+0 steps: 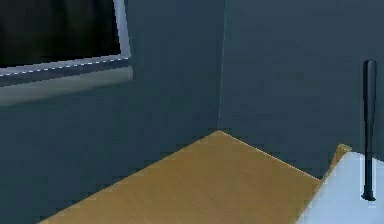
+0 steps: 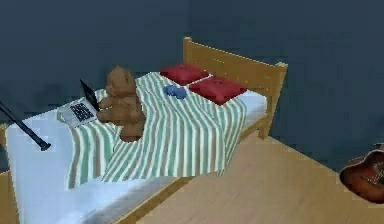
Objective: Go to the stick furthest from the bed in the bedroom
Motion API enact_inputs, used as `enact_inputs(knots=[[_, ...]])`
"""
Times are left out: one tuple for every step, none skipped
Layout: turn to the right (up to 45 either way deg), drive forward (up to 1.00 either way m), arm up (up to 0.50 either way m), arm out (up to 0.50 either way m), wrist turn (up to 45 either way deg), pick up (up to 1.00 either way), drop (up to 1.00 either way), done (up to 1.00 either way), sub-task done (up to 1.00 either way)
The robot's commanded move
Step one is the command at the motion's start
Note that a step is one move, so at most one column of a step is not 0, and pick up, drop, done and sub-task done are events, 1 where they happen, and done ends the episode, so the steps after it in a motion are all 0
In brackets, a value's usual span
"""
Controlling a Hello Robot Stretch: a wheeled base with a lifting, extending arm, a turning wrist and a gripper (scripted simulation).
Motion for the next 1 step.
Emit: enact_inputs(knots=[[-42.0,0.0,0.0,0.0,0.0,0.0,0.0,0.0,0.0]])
